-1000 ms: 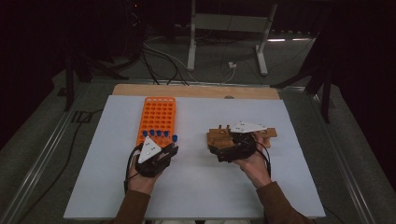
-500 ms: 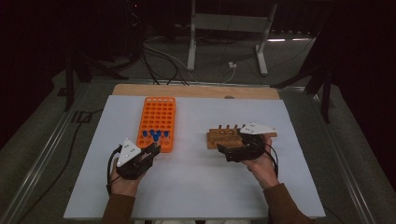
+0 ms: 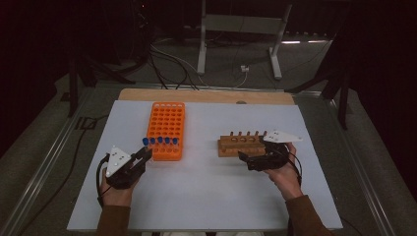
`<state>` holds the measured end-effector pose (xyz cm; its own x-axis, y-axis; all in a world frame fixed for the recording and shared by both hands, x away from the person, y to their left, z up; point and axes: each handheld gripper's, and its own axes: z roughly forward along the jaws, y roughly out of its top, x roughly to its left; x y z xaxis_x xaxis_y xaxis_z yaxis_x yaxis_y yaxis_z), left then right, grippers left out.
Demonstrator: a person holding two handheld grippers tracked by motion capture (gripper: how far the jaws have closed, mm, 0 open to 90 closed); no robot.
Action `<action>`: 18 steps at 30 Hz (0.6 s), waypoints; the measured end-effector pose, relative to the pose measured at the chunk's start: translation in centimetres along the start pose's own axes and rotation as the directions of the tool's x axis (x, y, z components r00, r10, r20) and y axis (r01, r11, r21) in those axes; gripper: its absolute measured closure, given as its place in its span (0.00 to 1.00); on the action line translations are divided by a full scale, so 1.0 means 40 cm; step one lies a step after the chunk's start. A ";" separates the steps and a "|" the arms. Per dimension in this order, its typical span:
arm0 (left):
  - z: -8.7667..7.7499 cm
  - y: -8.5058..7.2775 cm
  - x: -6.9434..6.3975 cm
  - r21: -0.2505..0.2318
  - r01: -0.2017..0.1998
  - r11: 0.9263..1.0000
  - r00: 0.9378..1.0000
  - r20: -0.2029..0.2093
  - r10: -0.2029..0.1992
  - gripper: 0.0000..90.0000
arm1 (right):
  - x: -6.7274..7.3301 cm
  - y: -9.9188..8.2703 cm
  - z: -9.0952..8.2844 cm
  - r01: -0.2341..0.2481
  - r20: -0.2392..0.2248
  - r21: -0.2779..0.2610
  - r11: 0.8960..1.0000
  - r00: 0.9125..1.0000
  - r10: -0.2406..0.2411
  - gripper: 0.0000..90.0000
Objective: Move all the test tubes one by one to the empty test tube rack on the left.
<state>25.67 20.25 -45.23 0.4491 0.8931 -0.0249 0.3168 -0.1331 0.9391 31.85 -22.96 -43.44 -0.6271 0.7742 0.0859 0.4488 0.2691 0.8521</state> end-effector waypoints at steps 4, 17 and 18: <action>0.000 -0.004 0.017 -0.006 0.016 1.000 0.999 -0.040 -0.016 0.87 | -0.005 -0.003 -0.005 -0.003 0.004 -0.003 1.000 1.000 0.003 0.00; 0.054 -0.006 0.054 -0.015 0.027 1.000 0.995 -0.100 -0.028 0.87 | -0.019 -0.019 -0.008 -0.019 0.007 -0.004 1.000 1.000 0.019 0.00; 0.059 -0.006 0.054 -0.011 0.024 1.000 0.994 -0.105 -0.025 0.87 | -0.020 -0.020 -0.008 -0.019 0.008 -0.005 1.000 1.000 0.019 0.00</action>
<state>28.53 21.21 -46.32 0.3511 0.9362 -0.0119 0.3183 -0.1074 0.9419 31.78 -23.98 -44.00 -0.6136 0.7835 0.0980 0.4577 0.2518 0.8527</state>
